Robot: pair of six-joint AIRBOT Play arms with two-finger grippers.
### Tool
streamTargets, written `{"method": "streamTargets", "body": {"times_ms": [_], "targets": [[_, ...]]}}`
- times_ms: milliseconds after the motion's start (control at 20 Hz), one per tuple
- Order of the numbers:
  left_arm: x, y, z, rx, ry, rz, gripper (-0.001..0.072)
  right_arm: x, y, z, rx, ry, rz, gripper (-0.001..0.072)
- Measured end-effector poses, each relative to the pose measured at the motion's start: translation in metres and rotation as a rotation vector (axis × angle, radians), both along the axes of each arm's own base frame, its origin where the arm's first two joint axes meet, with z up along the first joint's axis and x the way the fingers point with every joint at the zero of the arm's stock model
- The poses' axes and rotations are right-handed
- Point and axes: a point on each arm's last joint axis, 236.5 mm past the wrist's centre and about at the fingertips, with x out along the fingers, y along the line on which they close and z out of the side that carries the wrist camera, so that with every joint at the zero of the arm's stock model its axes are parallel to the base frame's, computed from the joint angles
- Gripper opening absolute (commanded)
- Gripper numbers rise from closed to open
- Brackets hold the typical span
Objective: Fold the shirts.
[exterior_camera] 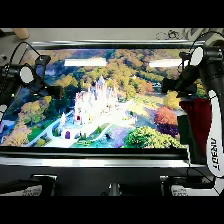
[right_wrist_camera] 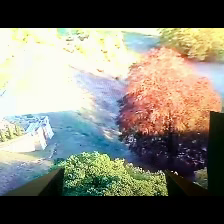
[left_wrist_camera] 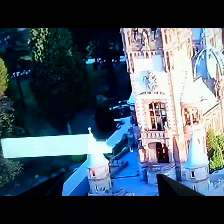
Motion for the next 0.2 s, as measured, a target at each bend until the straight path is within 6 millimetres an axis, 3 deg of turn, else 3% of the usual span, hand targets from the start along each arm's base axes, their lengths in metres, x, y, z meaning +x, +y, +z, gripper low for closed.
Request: {"method": "streamTargets", "body": {"times_ms": [200], "targets": [[0.0003, 0.0004, -0.0002, 0.001, -0.001, 0.002, 0.072, -0.0008, 0.0014, -0.0009, 0.002, 0.006, 0.003, 0.0693]]}}
